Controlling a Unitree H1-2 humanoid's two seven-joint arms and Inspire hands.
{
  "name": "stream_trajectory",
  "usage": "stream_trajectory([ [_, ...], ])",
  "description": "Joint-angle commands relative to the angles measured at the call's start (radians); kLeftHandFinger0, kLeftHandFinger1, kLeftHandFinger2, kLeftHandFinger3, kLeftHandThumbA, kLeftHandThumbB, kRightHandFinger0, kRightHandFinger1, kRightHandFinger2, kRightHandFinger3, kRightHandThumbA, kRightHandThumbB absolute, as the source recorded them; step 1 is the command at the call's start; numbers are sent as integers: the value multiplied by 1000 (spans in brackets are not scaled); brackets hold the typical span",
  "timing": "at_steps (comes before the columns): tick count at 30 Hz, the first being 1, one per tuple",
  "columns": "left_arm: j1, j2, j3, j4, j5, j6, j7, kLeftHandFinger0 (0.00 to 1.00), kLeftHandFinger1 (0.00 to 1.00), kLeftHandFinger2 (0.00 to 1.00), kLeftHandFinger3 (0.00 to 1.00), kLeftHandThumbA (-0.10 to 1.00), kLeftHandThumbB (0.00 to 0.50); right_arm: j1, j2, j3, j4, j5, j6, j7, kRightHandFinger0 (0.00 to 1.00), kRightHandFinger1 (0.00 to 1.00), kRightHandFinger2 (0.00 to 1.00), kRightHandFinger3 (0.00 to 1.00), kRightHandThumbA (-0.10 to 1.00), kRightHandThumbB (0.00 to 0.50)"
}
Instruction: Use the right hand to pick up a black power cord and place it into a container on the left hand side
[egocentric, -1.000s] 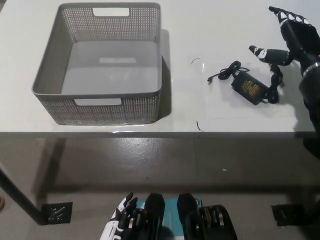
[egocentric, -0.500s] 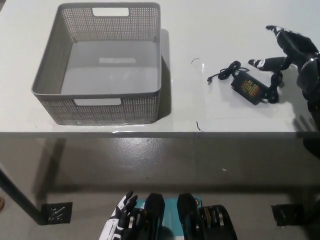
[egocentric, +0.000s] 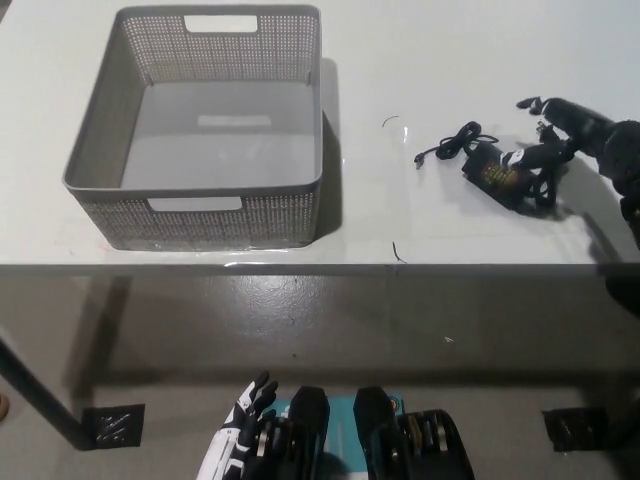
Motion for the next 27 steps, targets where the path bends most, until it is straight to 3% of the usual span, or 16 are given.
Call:
stream_trajectory([
  [1,0,-2,-8,-31,13,-1,-3,1000,1000,1000,1000,1000,81,-45,-10,4,27,34,11,26,1000,1000,1000,1000,793,500],
  [8,0,-1,-8,-25,12,-4,-7,1000,1000,1000,1000,1000,89,-43,13,37,100,20,-34,-12,1000,1000,1000,1000,853,500],
  [13,-8,-2,-5,-28,12,-3,-4,1000,1000,1000,1000,1000,124,-75,34,53,183,19,-58,-42,1000,1000,1000,1000,854,500],
  [19,-9,0,-8,-28,5,-10,-11,1000,1000,1000,1000,1000,97,-101,61,83,296,9,-102,-91,1000,1000,1000,1000,850,500],
  [27,-23,-4,-5,-28,10,0,-6,1000,1000,1000,1000,1000,106,-170,105,110,451,9,-148,-148,1000,1000,1000,1000,861,500],
])
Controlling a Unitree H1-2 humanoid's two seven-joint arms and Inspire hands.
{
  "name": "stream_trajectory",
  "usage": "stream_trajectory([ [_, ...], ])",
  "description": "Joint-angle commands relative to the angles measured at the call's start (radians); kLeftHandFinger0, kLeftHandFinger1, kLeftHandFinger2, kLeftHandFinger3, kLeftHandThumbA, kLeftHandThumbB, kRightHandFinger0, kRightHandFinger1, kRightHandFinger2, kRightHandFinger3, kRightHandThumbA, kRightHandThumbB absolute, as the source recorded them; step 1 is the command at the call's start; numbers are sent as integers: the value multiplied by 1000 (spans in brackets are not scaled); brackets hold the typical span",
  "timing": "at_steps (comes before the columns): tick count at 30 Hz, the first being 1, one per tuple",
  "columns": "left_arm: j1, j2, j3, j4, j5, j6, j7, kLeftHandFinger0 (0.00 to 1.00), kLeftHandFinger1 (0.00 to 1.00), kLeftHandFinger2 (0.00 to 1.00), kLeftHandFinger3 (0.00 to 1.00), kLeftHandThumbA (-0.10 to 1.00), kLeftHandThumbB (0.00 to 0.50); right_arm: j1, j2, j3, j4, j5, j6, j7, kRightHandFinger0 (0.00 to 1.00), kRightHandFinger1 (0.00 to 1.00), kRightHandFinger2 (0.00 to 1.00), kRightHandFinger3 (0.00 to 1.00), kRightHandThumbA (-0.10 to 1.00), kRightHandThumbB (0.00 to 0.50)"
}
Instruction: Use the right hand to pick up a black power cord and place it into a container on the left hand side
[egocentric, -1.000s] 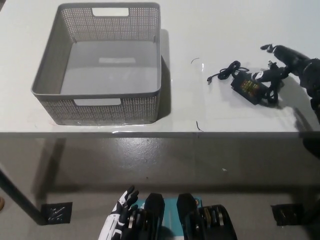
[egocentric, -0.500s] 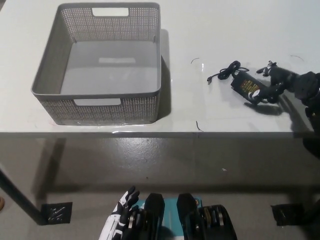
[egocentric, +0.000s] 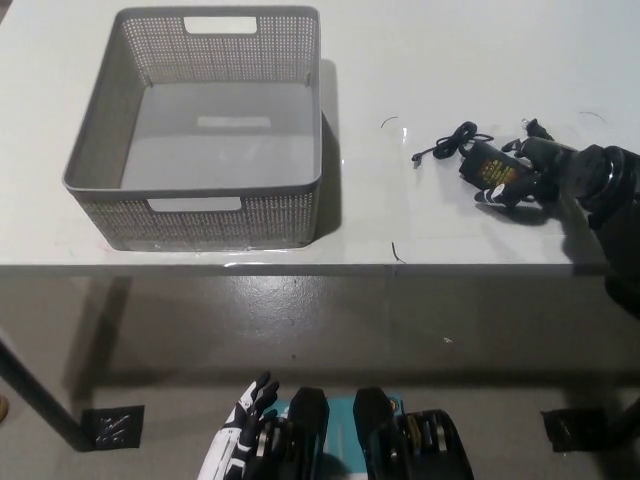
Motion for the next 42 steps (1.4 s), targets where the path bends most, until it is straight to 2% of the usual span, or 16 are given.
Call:
stream_trajectory([
  [1,-23,-4,-5,-27,8,-3,-3,1000,1000,1000,1000,1000,100,-76,26,21,72,0,-50,-54,1000,1000,1000,1000,861,500],
  [6,-38,-3,-1,-28,9,-6,0,1000,1000,1000,1000,1000,102,-104,51,37,118,-6,-65,-110,1000,1000,1000,1000,827,500],
  [11,-45,1,-3,-36,4,3,-7,1000,1000,1000,1000,1000,118,-104,82,66,196,-41,-72,-295,1000,1000,1000,1000,612,500],
  [13,-51,0,-3,-39,7,7,-7,1000,1000,1000,1000,1000,126,-106,92,95,223,-68,-59,-364,1000,1000,1000,1000,494,437],
  [14,-57,1,-3,-39,7,9,-8,1000,1000,1000,1000,1000,125,-106,95,98,237,-71,-59,-409,844,920,1000,1000,422,411],
  [15,-64,2,-3,-39,7,11,-10,1000,1000,1000,1000,1000,118,-103,95,94,246,-66,-73,-462,534,612,720,1000,281,359],
  [16,-69,2,-3,-37,9,9,-9,1000,1000,1000,1000,1000,108,-97,94,92,251,-63,-85,-512,345,401,513,771,-4,282],
  [19,-86,2,0,-32,10,10,-7,1000,1000,1000,1000,1000,115,-84,89,73,263,-47,-121,-640,92,136,223,468,-100,246],
  [22,-95,5,2,-37,8,21,-10,1000,1000,1000,1000,1000,122,-79,83,46,272,-16,-155,-676,0,15,166,485,-100,216],
  [27,-109,9,2,-33,5,18,-13,1000,1000,1000,1000,1000,98,-73,63,21,277,6,-226,-750,0,34,224,179,-100,224],
  [30,-118,9,3,-30,4,20,-12,1000,1000,1000,1000,1000,93,-78,57,7,282,21,-244,-762,0,161,539,193,-100,210],
  [32,-120,7,4,-32,3,22,-10,1000,1000,1000,1000,1000,85,-83,53,-13,280,40,-261,-766,0,288,730,306,-100,186],
  [33,-120,7,4,-33,3,22,-10,1000,1000,1000,1000,1000,92,-85,52,-19,280,43,-267,-770,0,376,838,507,-100,192],
  [36,-121,9,4,-26,3,17,-10,1000,1000,1000,1000,1000,86,-88,51,-41,274,49,-302,-799,0,379,837,837,-100,181],
  [39,-119,6,5,-33,9,34,-4,1000,1000,1000,1000,1000,104,-99,51,-56,265,59,-311,-801,0,383,845,880,-100,189],
  [42,-122,13,3,-38,8,35,-10,1000,1000,1000,1000,1000,94,-115,44,-75,222,59,-351,-847,0,298,759,765,-100,206],
])
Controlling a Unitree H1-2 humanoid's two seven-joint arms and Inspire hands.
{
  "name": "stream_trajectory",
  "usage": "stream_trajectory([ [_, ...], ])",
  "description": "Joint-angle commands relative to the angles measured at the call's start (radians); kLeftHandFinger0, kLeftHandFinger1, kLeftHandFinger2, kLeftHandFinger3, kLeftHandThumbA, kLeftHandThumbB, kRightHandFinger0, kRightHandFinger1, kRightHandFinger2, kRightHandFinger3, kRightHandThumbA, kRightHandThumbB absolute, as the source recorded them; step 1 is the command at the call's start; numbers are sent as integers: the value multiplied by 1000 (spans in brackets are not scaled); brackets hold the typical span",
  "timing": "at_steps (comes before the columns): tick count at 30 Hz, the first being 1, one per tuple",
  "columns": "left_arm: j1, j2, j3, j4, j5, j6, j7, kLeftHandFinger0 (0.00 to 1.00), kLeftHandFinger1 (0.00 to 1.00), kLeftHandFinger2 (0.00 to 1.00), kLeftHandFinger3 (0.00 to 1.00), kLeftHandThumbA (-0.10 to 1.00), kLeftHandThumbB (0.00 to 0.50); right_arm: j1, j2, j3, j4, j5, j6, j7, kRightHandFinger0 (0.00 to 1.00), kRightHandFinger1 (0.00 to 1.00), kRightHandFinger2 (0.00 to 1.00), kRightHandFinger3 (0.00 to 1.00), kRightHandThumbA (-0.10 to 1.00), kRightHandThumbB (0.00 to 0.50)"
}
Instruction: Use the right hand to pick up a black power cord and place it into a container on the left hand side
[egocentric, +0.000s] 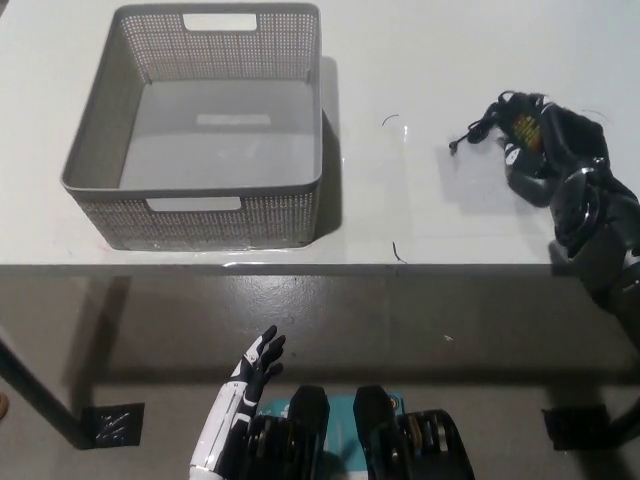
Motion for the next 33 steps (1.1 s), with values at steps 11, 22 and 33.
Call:
stream_trajectory([
  [11,-10,10,-4,-29,6,-9,-9,1000,1000,1000,1000,1000,71,-121,-63,-98,-371,31,-78,-146,0,253,778,802,-100,171],
  [22,-4,8,-6,-36,-2,5,-15,1000,1000,1000,1000,1000,96,-157,-38,-91,-635,-15,-26,-90,0,288,730,873,-100,158],
  [33,3,10,-10,-42,-2,30,-27,1000,1000,1000,1000,1000,169,-177,91,-35,-863,-59,16,-3,0,297,681,858,-100,196],
])
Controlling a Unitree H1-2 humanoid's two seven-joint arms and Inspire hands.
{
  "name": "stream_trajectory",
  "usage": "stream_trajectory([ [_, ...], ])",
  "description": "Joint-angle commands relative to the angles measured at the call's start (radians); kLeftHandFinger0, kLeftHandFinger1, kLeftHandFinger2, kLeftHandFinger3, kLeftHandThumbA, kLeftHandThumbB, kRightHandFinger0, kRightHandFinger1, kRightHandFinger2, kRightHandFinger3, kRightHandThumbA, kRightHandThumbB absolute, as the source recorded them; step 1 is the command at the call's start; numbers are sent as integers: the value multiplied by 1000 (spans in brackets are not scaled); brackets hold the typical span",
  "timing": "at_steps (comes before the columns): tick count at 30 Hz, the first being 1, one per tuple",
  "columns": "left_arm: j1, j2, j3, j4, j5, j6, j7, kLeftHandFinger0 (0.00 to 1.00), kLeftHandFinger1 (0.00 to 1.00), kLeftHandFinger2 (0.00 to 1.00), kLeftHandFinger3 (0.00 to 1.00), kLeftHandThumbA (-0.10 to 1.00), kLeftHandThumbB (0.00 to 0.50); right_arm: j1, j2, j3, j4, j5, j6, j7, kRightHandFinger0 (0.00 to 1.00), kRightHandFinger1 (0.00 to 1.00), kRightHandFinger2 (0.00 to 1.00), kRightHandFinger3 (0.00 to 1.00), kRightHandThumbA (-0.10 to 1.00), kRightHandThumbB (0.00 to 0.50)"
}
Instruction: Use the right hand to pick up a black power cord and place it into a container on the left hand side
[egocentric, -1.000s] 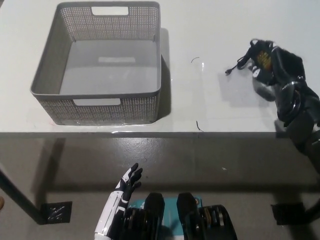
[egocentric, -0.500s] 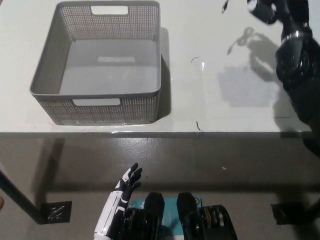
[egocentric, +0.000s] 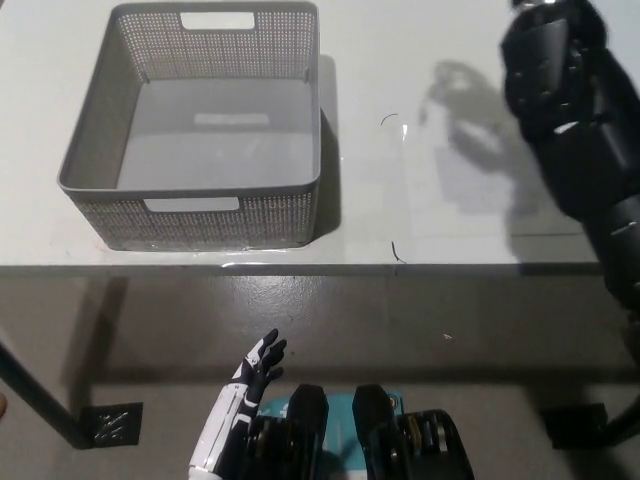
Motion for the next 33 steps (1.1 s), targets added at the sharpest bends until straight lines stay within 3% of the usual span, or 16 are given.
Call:
stream_trajectory([
  [1,2,0,-7,-30,-4,-2,-12,1000,1000,1000,1000,1000,170,-100,51,26,-83,-48,39,53,0,295,682,861,-100,196],
  [10,12,-6,-15,-25,1,-8,-15,1000,1000,1000,1000,1000,99,-169,193,97,10,-94,55,67,0,291,697,894,-100,187],
  [14,12,-10,-16,-22,-1,-14,-14,1000,1000,1000,1000,1000,102,-204,247,110,119,-87,41,56,0,312,719,905,-100,171],
  [17,14,-10,-21,-23,-3,-14,-19,1000,1000,1000,1000,1000,124,-221,280,114,207,-80,25,38,0,316,729,916,-100,185],
  [19,13,-9,-23,-23,-2,-10,-21,1000,1000,1000,1000,1000,134,-224,292,116,258,-77,7,25,0,313,731,902,-100,183],
  [21,13,-6,-25,-28,4,-4,-21,1000,1000,1000,1000,1000,113,-226,302,116,303,-74,-3,20,0,318,734,902,-100,175],
  [24,8,3,-29,-24,27,-25,-17,1000,1000,1000,1000,1000,41,-226,312,117,371,-71,-25,-1,0,346,740,922,-100,174],
  [28,0,8,-30,-27,29,-10,-22,1000,1000,1000,1000,1000,62,-230,325,124,497,-65,-59,-13,0,281,698,832,-100,231],
  [30,-4,16,-33,-29,47,-17,-21,1000,1000,1000,1000,1000,46,-223,326,131,553,-70,-88,-44,0,280,718,826,-100,224],
  [31,-6,19,-35,-28,57,-26,-18,1000,1000,1000,1000,1000,42,-220,335,130,598,-62,-90,-43,0,336,780,905,-100,180],
  [33,-8,16,-37,-25,70,-36,-8,1000,1000,1000,1000,1000,42,-212,344,138,655,-64,-106,-58,0,350,798,884,-100,201],
])
